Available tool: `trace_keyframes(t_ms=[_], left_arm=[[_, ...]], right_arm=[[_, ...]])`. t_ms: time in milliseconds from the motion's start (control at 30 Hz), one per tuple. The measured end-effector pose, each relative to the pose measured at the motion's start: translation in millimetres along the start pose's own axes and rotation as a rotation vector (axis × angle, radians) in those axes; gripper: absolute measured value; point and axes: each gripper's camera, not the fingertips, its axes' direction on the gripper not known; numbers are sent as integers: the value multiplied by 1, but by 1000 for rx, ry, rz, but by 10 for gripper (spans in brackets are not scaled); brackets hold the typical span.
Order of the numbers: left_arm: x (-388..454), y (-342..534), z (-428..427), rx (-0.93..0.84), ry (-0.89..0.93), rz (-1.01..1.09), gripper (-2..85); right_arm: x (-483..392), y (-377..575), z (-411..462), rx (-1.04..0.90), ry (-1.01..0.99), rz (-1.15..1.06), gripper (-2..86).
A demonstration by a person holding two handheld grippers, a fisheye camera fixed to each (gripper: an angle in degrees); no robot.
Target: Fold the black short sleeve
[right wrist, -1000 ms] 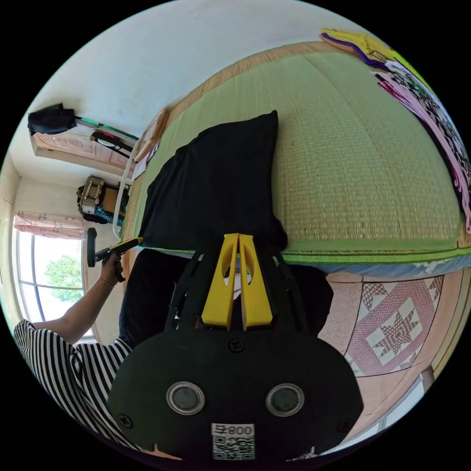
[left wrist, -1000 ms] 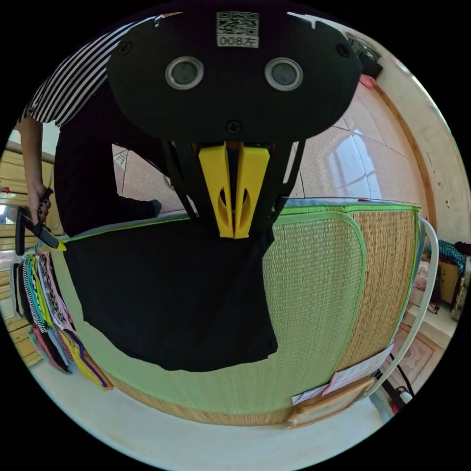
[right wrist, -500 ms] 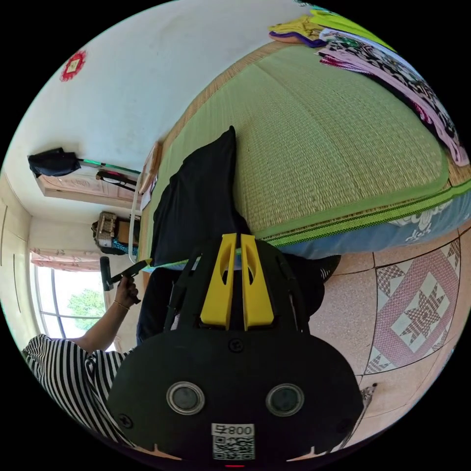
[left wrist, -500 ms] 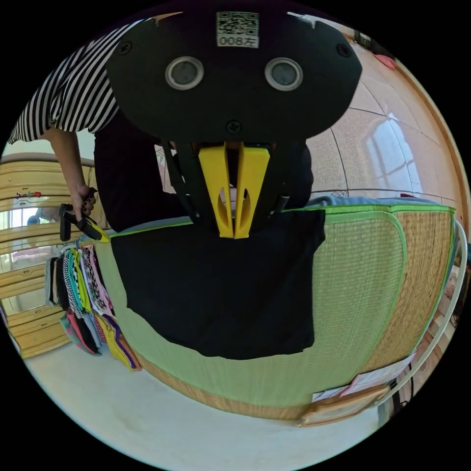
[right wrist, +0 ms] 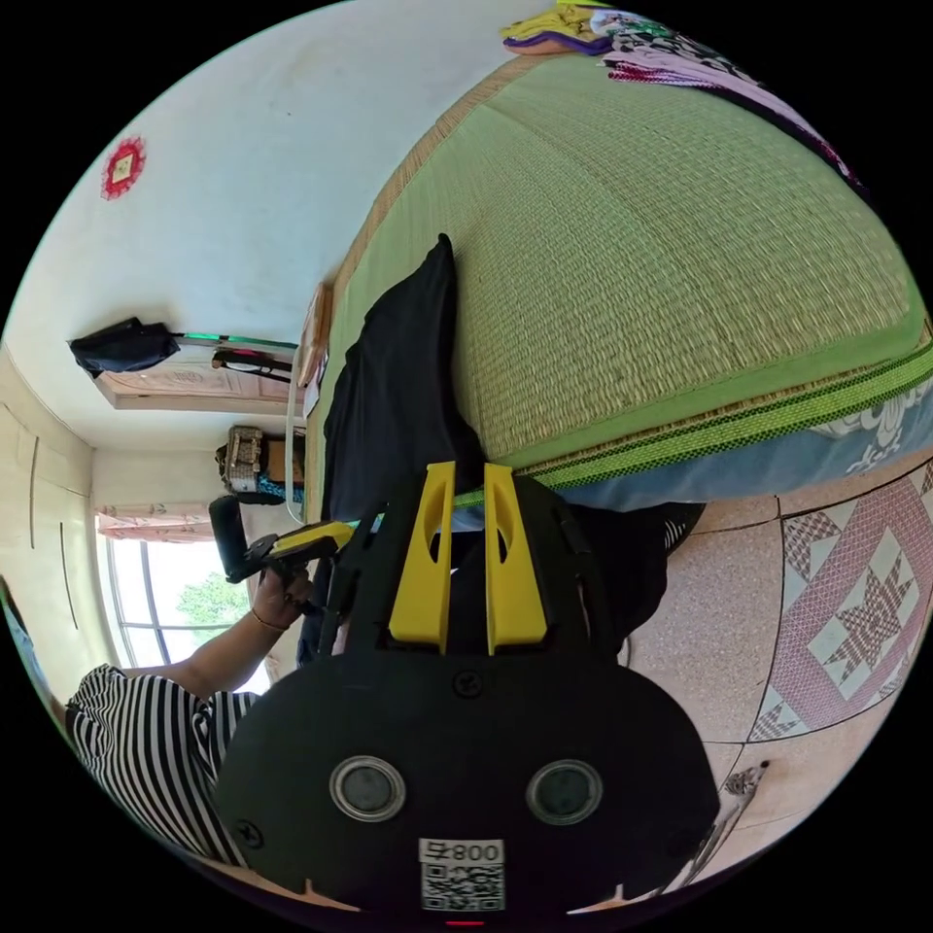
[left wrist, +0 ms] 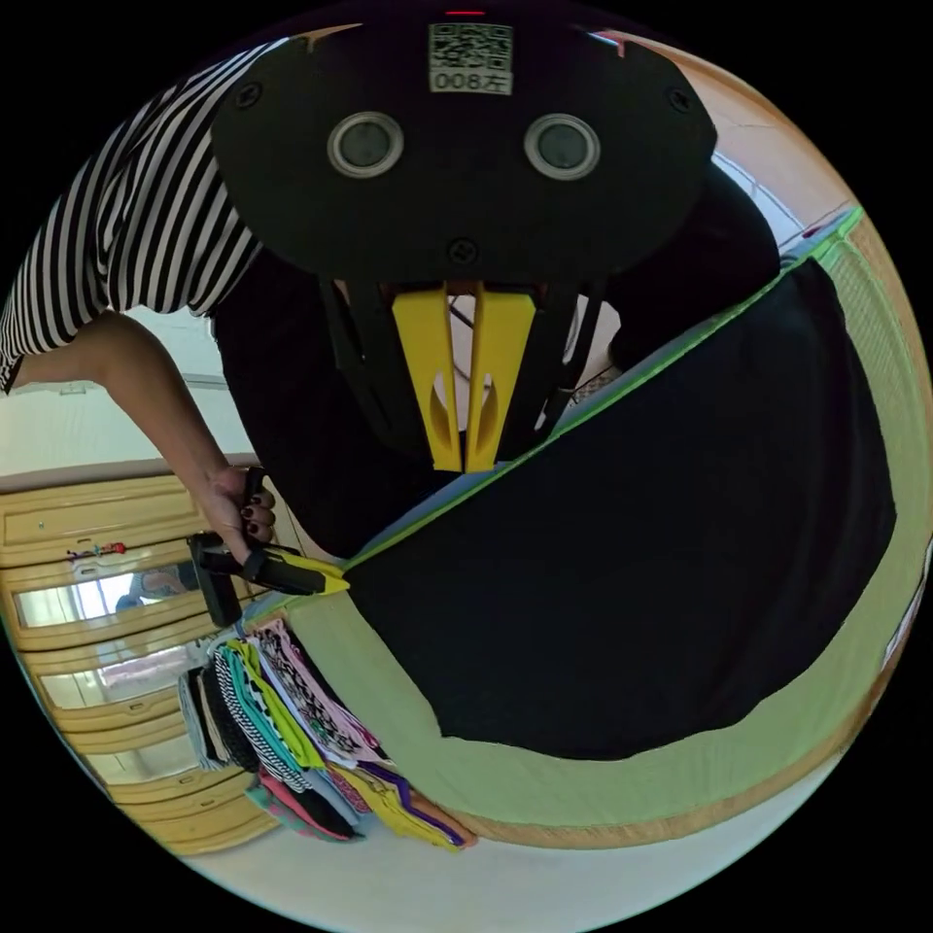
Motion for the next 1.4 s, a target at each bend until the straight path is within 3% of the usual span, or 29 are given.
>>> trace_keyframes(t_ms=[367,700,933,1167,1400], left_arm=[[115,-54,-17,-67,6,138,7],[210,-84,-44,-67,-27,206,21],[304,-116,-80,50,-193,329,57],[382,-135,-77,-1,-437,450,76],[420,-142,-83,-26,-517,454,58]], right_arm=[[35,17,31,4,-20,-30,69],[52,19,58,-7,-94,-51,25],[52,16,64,10,-200,-85,18],[50,4,81,3,-238,-106,16],[53,-8,103,-9,-254,-99,14]])
